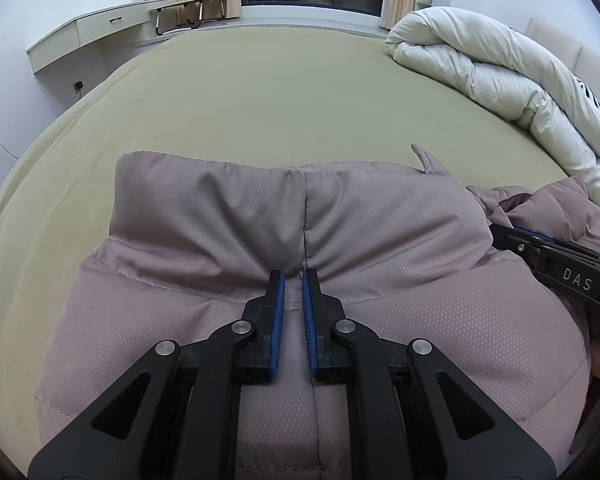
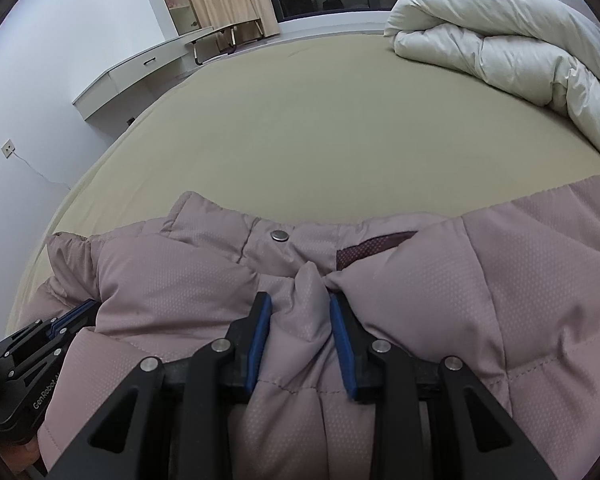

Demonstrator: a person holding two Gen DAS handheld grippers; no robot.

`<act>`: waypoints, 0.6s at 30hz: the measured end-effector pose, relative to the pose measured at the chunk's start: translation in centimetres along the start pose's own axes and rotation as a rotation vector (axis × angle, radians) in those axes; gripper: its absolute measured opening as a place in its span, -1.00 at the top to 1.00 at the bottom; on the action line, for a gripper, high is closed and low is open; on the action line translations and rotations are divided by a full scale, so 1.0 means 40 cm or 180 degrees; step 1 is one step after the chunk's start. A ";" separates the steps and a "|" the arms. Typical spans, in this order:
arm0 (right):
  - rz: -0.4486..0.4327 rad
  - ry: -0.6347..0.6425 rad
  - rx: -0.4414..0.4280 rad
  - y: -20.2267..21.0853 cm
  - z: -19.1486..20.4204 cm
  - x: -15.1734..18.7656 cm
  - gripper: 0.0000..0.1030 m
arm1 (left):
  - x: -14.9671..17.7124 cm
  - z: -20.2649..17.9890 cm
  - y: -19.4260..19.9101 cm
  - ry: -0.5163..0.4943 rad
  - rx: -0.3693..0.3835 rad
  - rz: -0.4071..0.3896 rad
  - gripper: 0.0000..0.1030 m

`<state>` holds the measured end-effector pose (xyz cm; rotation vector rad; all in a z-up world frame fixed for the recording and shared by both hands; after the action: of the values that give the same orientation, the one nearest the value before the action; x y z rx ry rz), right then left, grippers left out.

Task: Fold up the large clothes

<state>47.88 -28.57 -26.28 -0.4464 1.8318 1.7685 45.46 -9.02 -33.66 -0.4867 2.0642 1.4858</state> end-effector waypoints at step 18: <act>-0.0044 -0.0129 -0.0139 0.016 -0.017 -0.010 0.31 | 0.006 0.004 0.049 -0.0036 -0.0015 0.0048 0.82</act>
<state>47.74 -29.23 -25.54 -0.4358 1.7613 1.7982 44.20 -8.23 -32.37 -0.4645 2.0603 1.4991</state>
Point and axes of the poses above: each gripper's, at about its wrist camera, not at the fingertips, and y roughly against the way its jaws point, z to its left, x to its underside, the point moved 6 cm from there along -y, roughly the way its jaws point, and after that the axes turned 15 degrees about x, right-handed, at the moved point
